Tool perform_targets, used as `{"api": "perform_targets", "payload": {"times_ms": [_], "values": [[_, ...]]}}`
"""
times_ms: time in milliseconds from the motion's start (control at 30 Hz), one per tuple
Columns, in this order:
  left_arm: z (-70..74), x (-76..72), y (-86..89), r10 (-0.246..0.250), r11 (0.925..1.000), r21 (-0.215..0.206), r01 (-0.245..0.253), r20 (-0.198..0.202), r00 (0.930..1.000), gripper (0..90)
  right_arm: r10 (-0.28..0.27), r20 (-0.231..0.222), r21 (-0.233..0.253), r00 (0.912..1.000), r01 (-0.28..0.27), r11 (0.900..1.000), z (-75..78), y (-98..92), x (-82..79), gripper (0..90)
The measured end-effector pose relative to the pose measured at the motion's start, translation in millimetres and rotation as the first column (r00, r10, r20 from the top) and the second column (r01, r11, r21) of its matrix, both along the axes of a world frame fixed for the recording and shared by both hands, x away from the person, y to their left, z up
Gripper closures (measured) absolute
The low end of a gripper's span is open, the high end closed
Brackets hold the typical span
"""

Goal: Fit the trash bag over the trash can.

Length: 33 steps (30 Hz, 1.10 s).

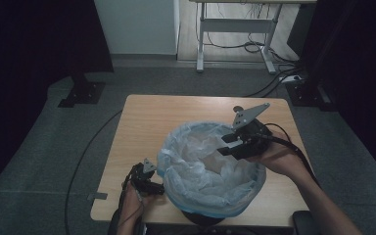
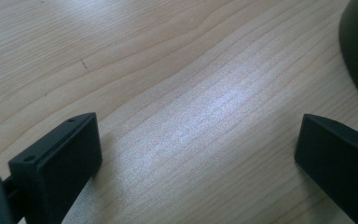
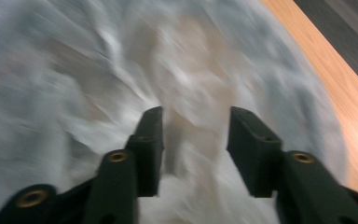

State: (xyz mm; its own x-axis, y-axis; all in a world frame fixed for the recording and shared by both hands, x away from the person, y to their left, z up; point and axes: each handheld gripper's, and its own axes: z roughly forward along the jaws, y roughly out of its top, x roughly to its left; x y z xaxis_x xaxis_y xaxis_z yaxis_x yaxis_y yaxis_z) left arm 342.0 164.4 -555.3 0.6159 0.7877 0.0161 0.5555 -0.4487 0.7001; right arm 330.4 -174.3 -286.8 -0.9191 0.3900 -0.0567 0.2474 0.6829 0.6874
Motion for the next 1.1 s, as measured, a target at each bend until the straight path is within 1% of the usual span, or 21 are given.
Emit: {"api": "perform_targets", "payload": {"times_ms": [67, 167, 233, 300, 367, 500, 533, 567, 633, 667, 700, 733, 800, 833, 867, 900, 933, 967, 1000, 1033, 1100], "values": [[0.0, 0.0, 0.0, 0.0, 1.0, 0.0, 0.0, 0.0, 1.0, 0.3, 0.044, 0.005, 0.033, 0.999, -0.044, 0.998, 4.0, 6.1, -4.1, 45.6], [0.0, 0.0, 0.0, 0.0, 1.0, 0.0, 0.0, 0.0, 1.0, 0.2, 0.112, -0.006, 0.062, 0.9937, -0.111, 0.992, 4.4, 23.2, -9.1, 42.0], [0.0, 0.0, 0.0, 0.0, 1.0, 0.0, 0.0, 0.0, 1.0, 0.3, 0.15, -0.019, 0.071, 0.9884, -0.149, 0.986, 1.3, 34.4, -10.4, 41.2], [0.0, 0.0, 0.0, 0.0, 1.0, 0.0, 0.0, 0.0, 1.0, 0.2, 0.192, -0.049, 0.074, 0.9801, -0.188, 0.979, -3.9, 47.7, -11.8, 40.7], [0.0, 0.0, 0.0, 0.0, 1.0, 0.0, 0.0, 0.0, 1.0, 0.2, 0.239, -0.078, 0.063, 0.9678, -0.235, 0.97, -10.9, 62.8, -14.7, 39.7], [0.0, 0.0, 0.0, 0.0, 1.0, 0.0, 0.0, 0.0, 1.0, 0.3, 0.326, -0.147, 0.042, 0.9338, -0.324, 0.945, -27.4, 84.6, -23.1, 37.6], [0.0, 0.0, 0.0, 0.0, 1.0, 0.0, 0.0, 0.0, 1.0, 0.2, 0.336, -0.16, 0.033, 0.9283, -0.335, 0.942, -31.6, 88.5, -25.3, 37.4], [0.0, 0.0, 0.0, 0.0, 1.0, 0.0, 0.0, 0.0, 1.0, 0.3, 0.336, -0.16, 0.033, 0.9283, -0.335, 0.942, -31.6, 88.5, -25.3, 37.4], [0.0, 0.0, 0.0, 0.0, 1.0, 0.0, 0.0, 0.0, 1.0, 0.3, 0.349, -0.179, 0.007, 0.9198, -0.354, 0.935, -40.8, 95.6, -27.9, 36.7], [0.0, 0.0, 0.0, 0.0, 1.0, 0.0, 0.0, 0.0, 1.0, 0.3, 0.351, -0.191, -0.009, 0.9165, -0.36, 0.933, -44.3, 98.1, -28.2, 36.6], [0.0, 0.0, 0.0, 0.0, 1.0, 0.0, 0.0, 0.0, 1.0, 0.3, 0.354, -0.208, -0.045, 0.9116, -0.371, 0.928, -50.4, 102.5, -28.0, 36.5], [0.0, 0.0, 0.0, 0.0, 1.0, 0.0, 0.0, 0.0, 1.0, 0.2, 0.351, -0.217, -0.062, 0.9111, -0.371, 0.927, -52.8, 104.2, -27.6, 36.3], [0.0, 0.0, 0.0, 0.0, 1.0, 0.0, 0.0, 0.0, 1.0, 0.3, 0.344, -0.246, -0.094, 0.906, -0.376, 0.922, -56.7, 106.4, -27.3, 36.3], [0.0, 0.0, 0.0, 0.0, 1.0, 0.0, 0.0, 0.0, 1.0, 0.2, 0.344, -0.246, -0.094, 0.906, -0.376, 0.922, -56.7, 106.4, -27.3, 36.3], [0.0, 0.0, 0.0, 0.0, 1.0, 0.0, 0.0, 0.0, 1.0, 0.2, 0.347, -0.248, -0.109, 0.9047, -0.382, 0.918, -58.1, 107.2, -27.5, 36.3], [0.0, 0.0, 0.0, 0.0, 1.0, 0.0, 0.0, 0.0, 1.0, 0.2, 0.355, -0.227, -0.093, 0.9069, -0.383, 0.919, -54.6, 106.0, -27.7, 36.1], [0.0, 0.0, 0.0, 0.0, 1.0, 0.0, 0.0, 0.0, 1.0, 0.2, 0.355, -0.227, -0.093, 0.9069, -0.383, 0.919, -54.6, 106.0, -27.7, 36.1], [0.0, 0.0, 0.0, 0.0, 1.0, 0.0, 0.0, 0.0, 1.0, 0.2, 0.348, -0.198, -0.051, 0.9163, -0.364, 0.93, -47.2, 102.2, -25.6, 34.1], [0.0, 0.0, 0.0, 0.0, 1.0, 0.0, 0.0, 0.0, 1.0, 0.3, 0.338, -0.176, -0.044, 0.9246, -0.35, 0.936, -43.3, 99.5, -24.2, 32.2], [0.0, 0.0, 0.0, 0.0, 1.0, 0.0, 0.0, 0.0, 1.0, 0.2, 0.329, -0.163, -0.041, 0.9301, -0.34, 0.94, -40.3, 97.2, -22.7, 30.5], [0.0, 0.0, 0.0, 0.0, 1.0, 0.0, 0.0, 0.0, 1.0, 0.2, 0.3, -0.146, -0.021, 0.9427, -0.306, 0.952, -33.2, 89.9, -17.8, 26.8]]}}
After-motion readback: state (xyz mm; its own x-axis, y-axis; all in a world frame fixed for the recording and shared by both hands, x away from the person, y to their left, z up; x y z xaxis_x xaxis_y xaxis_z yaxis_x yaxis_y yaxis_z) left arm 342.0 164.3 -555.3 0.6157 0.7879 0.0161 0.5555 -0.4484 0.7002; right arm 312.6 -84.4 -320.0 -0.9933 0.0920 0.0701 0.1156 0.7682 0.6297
